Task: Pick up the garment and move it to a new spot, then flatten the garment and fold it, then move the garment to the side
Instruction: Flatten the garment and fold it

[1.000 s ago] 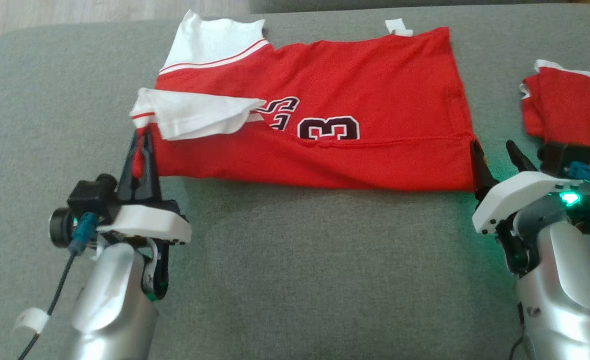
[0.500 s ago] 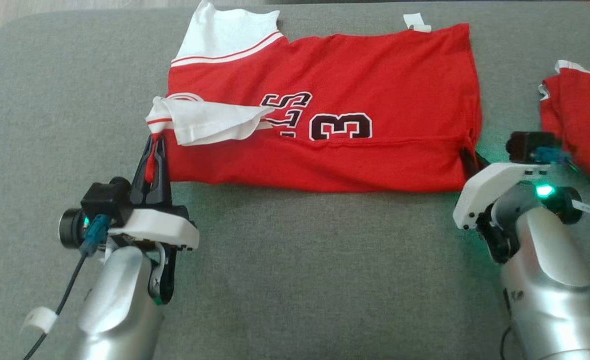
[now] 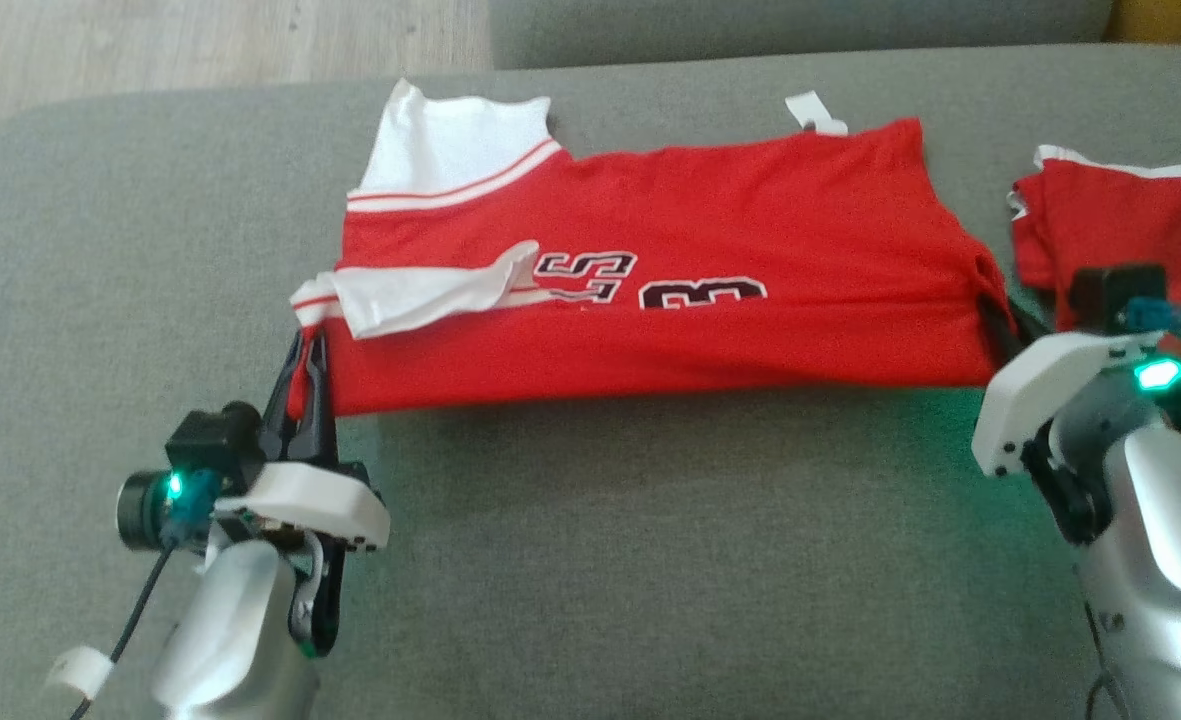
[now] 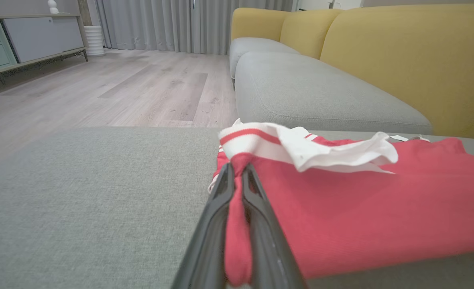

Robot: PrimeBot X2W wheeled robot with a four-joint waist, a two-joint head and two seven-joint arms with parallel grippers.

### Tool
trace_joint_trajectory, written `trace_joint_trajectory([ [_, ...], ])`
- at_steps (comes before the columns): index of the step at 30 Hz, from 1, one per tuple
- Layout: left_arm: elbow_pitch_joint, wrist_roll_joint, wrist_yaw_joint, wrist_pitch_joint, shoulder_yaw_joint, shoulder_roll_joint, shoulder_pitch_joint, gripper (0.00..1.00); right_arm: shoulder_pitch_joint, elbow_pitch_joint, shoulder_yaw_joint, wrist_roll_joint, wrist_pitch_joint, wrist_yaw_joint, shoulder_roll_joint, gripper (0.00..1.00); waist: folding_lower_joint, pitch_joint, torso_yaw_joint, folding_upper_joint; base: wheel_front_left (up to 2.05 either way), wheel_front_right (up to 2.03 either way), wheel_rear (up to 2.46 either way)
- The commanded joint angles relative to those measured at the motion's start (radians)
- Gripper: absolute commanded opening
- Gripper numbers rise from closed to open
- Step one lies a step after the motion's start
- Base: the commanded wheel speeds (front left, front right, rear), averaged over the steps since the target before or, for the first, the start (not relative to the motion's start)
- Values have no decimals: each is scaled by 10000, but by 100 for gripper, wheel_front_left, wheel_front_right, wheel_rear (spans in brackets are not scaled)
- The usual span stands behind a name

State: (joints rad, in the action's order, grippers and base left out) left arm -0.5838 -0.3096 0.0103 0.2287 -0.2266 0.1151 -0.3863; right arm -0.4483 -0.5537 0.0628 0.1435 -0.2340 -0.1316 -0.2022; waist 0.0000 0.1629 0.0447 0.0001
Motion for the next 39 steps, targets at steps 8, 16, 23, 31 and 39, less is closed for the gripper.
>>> trace_joint_trajectory([
  [8, 725, -100, 209, -406, 130, 448, 743, 0, 1125, 1440, 451, 730, -1063, 9, -544, 0, 0, -786, -97, -1, 0, 0, 0],
  [16, 2049, -197, 401, -1459, -145, 660, 2343, 0, 2866, 3000, 341, 1281, -2294, 9, -721, 0, 0, -1538, -142, -1, 0, 0, 0],
  [23, 3100, -179, 500, -2309, -420, 856, 3049, 0, 3786, 3852, -76, 1340, -2787, 9, -450, 0, 0, -1416, -211, -1, 0, 0, 0],
  [31, 3133, -91, 601, -2473, -464, 1044, 2872, 100, 3468, 4384, -825, 888, -2232, 9, 31, 100, 0, -941, -496, -1, 0, 0, 0],
  [39, 3600, 17, 699, -1642, -32, 1315, 1678, 100, 2182, 4903, -1395, 525, -755, 9, 353, 100, 0, -287, -871, -1, 0, 0, 0],
])
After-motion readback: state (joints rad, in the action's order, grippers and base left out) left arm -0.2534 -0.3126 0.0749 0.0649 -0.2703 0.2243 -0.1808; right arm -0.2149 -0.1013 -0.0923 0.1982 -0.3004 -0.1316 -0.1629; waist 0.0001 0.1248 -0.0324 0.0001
